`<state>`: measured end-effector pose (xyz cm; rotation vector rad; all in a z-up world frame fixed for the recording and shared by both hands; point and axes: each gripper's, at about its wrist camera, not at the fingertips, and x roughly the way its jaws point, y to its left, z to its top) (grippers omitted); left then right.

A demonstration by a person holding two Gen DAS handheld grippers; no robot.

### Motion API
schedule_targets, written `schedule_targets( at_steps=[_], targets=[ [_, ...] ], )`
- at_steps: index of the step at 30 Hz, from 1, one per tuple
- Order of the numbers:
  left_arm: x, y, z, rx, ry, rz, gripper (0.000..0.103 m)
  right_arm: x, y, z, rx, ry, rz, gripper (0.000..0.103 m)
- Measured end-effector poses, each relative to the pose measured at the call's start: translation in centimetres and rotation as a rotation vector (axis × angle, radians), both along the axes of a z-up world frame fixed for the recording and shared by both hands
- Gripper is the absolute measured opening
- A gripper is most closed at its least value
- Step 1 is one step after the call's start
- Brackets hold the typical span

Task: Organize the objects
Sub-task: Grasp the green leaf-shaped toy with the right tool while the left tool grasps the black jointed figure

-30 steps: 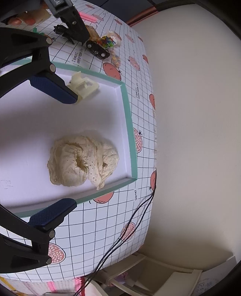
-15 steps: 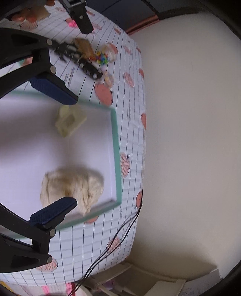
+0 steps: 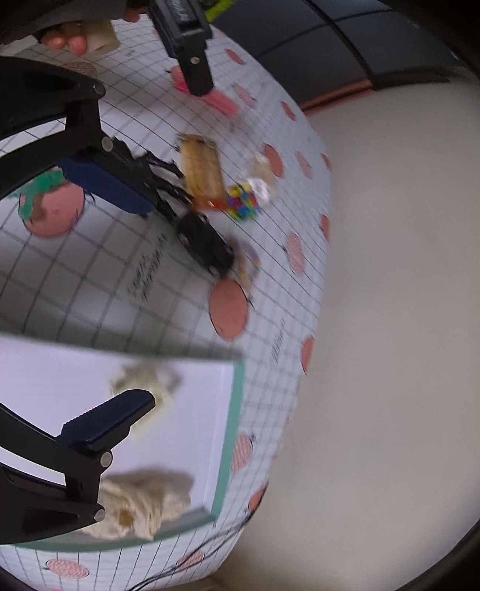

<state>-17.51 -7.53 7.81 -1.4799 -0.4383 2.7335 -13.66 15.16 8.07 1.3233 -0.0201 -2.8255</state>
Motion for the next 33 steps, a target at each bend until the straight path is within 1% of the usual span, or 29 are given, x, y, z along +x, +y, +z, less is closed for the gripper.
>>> schedule_targets(
  at_steps=[6,11,12,15,16,18,22,27,31,33],
  targets=[
    [-0.4,-1.3,-1.7,-0.007,-0.070,0.001,0.103,-0.3,-2.6,-1.3,-0.007,-0.059,0.071,0.096],
    [-0.3,-1.3,-2.3,-0.007,-0.096,-0.001,0.103,-0.6,-4.1,-2.4,-0.015,-0.133,0.122,0.096],
    [-0.3,-1.1,-2.4,-0.013,-0.108,-0.006,0.103,-0.5,-4.5,-2.7,-0.013,-0.160,0.137,0.095],
    [-0.3,-0.9,-3.0,-0.018,-0.154,-0.023,0.103,-0.1,-5.2,-3.2,0.012,-0.181,0.174,0.095],
    [-0.4,-0.9,-3.3,-0.020,-0.177,-0.027,0.103,0.0,-5.3,-3.4,0.013,-0.193,0.183,0.095],
    [-0.4,-0.8,-3.6,-0.022,-0.199,-0.032,0.103,0.1,-5.4,-3.7,0.001,-0.224,0.188,0.095],
    [-0.3,-0.7,-4.0,-0.042,-0.228,-0.045,0.103,0.6,-6.0,-4.0,0.016,-0.252,0.232,0.095],
    [-0.3,-0.9,-4.1,-0.054,-0.240,-0.039,0.103,1.4,-5.8,-4.1,0.015,-0.277,0.276,0.095],
    [-0.4,-0.7,-4.3,-0.049,-0.247,-0.041,0.103,2.2,-6.2,-4.6,0.054,-0.300,0.320,0.095],
    [-0.4,-0.6,-4.2,-0.047,-0.245,-0.048,0.103,2.4,-6.1,-5.2,0.037,-0.325,0.326,0.095]
  ],
)
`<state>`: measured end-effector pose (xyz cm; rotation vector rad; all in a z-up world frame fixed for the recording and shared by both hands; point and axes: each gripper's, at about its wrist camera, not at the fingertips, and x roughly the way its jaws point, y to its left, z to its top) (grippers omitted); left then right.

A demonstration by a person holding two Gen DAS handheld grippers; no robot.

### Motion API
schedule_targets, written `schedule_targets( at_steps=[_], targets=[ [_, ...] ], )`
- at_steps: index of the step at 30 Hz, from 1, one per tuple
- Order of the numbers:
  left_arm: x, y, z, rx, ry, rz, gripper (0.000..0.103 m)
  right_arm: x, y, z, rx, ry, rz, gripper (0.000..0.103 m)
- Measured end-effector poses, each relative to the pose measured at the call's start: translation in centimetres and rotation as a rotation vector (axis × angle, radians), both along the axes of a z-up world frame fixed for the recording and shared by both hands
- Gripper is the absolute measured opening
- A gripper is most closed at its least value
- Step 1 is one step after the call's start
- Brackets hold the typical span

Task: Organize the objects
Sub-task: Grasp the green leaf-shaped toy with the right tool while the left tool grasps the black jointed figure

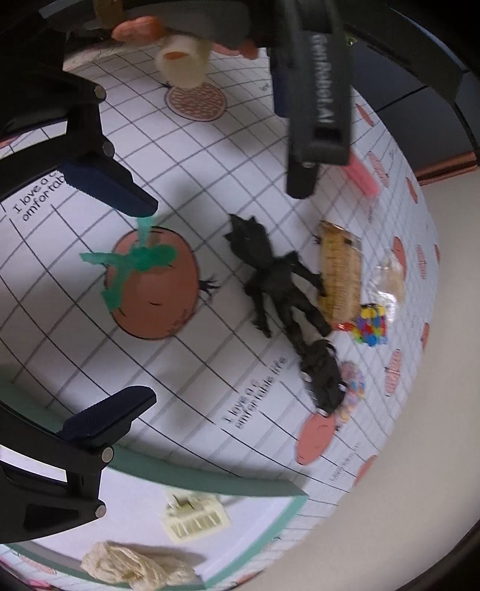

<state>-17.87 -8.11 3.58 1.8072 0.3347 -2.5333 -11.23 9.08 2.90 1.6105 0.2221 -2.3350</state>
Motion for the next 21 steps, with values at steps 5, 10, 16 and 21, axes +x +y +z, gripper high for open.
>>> schedule_targets(
  at_steps=[5,10,16,21],
  targets=[
    [0.0,0.5,0.0,0.001,0.001,-0.008,0.103,0.2,-0.2,-0.9,0.035,-0.022,0.005,0.095],
    [0.0,0.8,-0.2,0.017,-0.013,-0.024,0.103,0.4,-0.6,-1.4,0.069,-0.027,0.022,0.091],
    [-0.1,1.2,-0.3,0.037,-0.023,-0.029,0.103,0.5,-0.5,-0.6,0.041,-0.005,0.033,0.059],
    [-0.1,1.5,-0.2,0.069,-0.031,-0.015,0.103,0.2,0.3,-0.1,0.019,-0.012,0.007,0.019]
  ],
)
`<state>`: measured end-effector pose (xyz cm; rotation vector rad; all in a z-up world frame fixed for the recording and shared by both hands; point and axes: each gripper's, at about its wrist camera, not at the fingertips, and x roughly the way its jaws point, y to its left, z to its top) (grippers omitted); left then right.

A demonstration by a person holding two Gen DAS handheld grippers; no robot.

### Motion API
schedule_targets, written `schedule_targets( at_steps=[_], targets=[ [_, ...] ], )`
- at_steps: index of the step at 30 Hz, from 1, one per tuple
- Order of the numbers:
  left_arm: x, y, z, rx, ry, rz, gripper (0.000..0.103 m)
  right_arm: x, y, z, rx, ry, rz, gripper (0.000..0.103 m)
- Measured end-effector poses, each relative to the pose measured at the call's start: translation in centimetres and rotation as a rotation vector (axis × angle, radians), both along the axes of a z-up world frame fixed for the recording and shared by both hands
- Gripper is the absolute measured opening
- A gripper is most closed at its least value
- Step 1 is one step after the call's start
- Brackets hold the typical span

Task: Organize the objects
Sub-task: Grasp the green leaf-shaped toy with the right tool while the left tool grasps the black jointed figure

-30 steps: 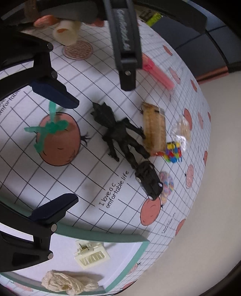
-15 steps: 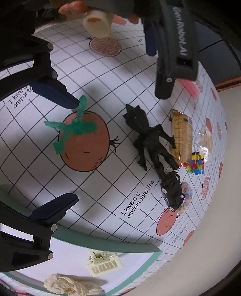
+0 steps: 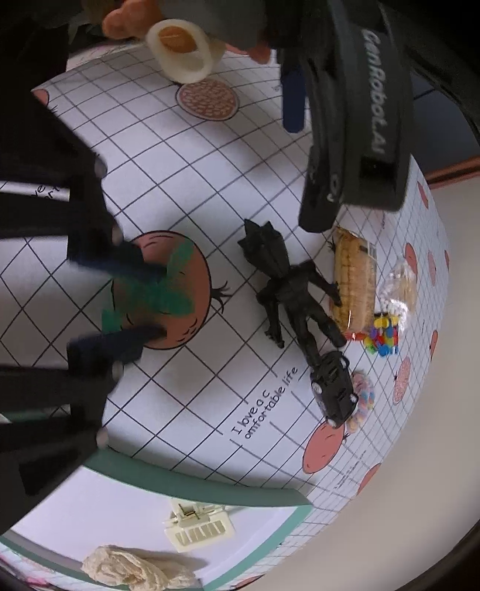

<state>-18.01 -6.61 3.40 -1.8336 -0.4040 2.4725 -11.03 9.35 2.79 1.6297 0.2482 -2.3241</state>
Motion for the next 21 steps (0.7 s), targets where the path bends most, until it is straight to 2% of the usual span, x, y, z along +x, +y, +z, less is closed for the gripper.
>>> schedule_targets(
  at_steps=[5,10,15,17,21],
  targets=[
    [0.1,0.6,0.3,0.004,0.027,-0.003,0.103,-0.3,1.1,0.2,-0.009,0.001,-0.035,0.019],
    [-0.3,1.6,0.6,0.019,0.059,-0.013,0.103,-0.9,3.7,1.6,-0.077,0.049,-0.144,0.019],
    [-0.9,3.9,0.6,-0.014,0.104,-0.077,0.086,-0.8,5.9,2.7,-0.139,0.099,-0.223,0.019],
    [-0.9,4.6,0.5,-0.007,0.109,-0.096,0.083,-0.9,7.0,2.7,-0.149,0.119,-0.251,0.019],
    [-0.9,5.7,0.2,0.004,0.116,-0.129,0.069,-1.3,8.4,3.5,-0.189,0.167,-0.307,0.019]
  ],
)
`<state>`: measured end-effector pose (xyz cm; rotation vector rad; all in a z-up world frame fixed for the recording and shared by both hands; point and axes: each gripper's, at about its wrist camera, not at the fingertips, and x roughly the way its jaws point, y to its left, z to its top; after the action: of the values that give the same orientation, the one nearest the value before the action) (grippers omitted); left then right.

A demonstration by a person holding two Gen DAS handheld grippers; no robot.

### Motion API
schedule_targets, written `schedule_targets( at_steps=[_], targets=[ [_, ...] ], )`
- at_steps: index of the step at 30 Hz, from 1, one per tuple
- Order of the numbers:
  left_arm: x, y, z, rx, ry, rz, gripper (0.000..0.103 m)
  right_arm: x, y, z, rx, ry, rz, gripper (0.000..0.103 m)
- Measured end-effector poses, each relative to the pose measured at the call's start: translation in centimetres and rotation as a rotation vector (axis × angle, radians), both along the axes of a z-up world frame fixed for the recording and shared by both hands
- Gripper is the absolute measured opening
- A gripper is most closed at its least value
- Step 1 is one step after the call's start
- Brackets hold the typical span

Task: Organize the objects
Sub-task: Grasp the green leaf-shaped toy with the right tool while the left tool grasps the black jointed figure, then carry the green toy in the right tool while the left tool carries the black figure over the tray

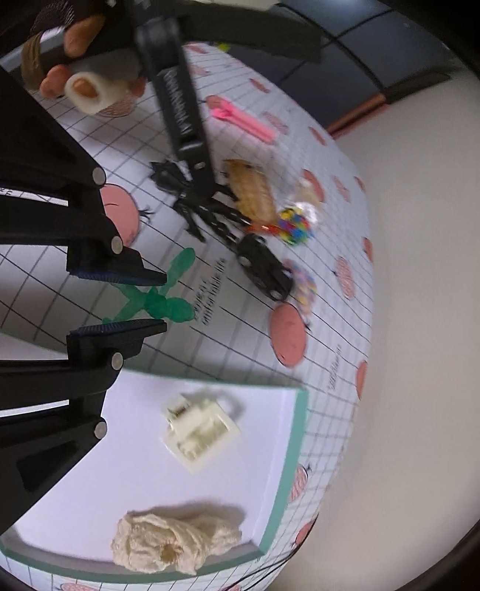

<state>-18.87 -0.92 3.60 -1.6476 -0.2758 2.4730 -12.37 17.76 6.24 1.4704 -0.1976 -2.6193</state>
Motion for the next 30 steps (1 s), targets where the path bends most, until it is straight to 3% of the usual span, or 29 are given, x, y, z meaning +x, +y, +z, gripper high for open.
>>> schedule_targets(
  at_steps=[9,20,30],
  targets=[
    [-0.3,2.0,-1.5,-0.013,-0.020,-0.032,0.035,0.0,1.3,0.4,-0.019,0.014,-0.034,0.019],
    [0.0,2.3,-1.1,-0.041,-0.010,-0.022,0.029,0.1,2.4,0.3,-0.032,0.013,-0.056,0.019],
    [0.2,1.7,0.4,-0.007,0.015,0.000,0.027,0.2,3.3,1.0,-0.044,0.033,-0.078,0.019]
  ],
)
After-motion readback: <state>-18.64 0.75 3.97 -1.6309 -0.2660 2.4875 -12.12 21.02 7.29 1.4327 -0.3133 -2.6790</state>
